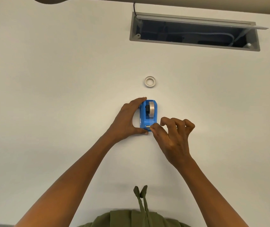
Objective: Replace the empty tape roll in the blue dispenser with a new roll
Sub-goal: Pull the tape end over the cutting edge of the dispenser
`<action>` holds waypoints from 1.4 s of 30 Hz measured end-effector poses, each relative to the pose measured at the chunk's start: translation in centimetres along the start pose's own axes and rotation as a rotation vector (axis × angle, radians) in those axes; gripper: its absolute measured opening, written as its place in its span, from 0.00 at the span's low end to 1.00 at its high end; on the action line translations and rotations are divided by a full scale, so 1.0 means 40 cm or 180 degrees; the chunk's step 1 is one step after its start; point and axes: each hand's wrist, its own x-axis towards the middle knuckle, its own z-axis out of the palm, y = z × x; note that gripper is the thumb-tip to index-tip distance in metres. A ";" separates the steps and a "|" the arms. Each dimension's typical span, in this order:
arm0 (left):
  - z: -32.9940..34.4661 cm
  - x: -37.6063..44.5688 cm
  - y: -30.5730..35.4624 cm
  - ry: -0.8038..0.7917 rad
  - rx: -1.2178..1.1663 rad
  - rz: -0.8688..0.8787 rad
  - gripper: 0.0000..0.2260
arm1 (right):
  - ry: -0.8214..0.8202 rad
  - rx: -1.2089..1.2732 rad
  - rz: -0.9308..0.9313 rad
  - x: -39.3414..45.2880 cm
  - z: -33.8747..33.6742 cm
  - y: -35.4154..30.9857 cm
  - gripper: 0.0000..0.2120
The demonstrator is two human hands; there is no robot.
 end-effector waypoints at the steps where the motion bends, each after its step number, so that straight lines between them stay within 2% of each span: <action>1: 0.001 0.000 0.000 0.0000 -0.0005 -0.0002 0.44 | 0.0007 -0.0018 -0.0005 -0.002 0.000 -0.001 0.03; 10: -0.001 0.000 0.001 0.0003 -0.0019 0.0013 0.45 | -0.0059 0.0004 -0.0051 -0.022 0.003 0.002 0.05; 16: -0.005 0.000 0.005 -0.0018 -0.0034 0.0000 0.45 | -0.0066 0.0004 -0.0159 -0.022 0.001 0.008 0.01; 24: -0.009 -0.001 0.012 -0.0013 -0.0001 -0.0071 0.44 | -0.0003 -0.0050 -0.0233 -0.025 0.007 0.006 0.02; 29: -0.005 0.000 0.013 0.0009 0.0025 -0.0120 0.44 | -0.0191 -0.0069 -0.0291 -0.046 0.016 0.011 0.03; 34: -0.008 -0.002 0.014 0.0000 0.0026 -0.0089 0.45 | -0.0291 0.0104 0.0022 -0.064 0.010 0.018 0.04; 39: -0.009 -0.006 0.017 0.0002 0.0039 -0.0079 0.45 | -0.0342 0.0893 0.1052 -0.047 -0.011 0.025 0.08; 42: -0.009 -0.005 0.021 -0.0012 0.0055 -0.0075 0.46 | -0.0542 0.1507 0.1434 -0.013 -0.024 0.028 0.12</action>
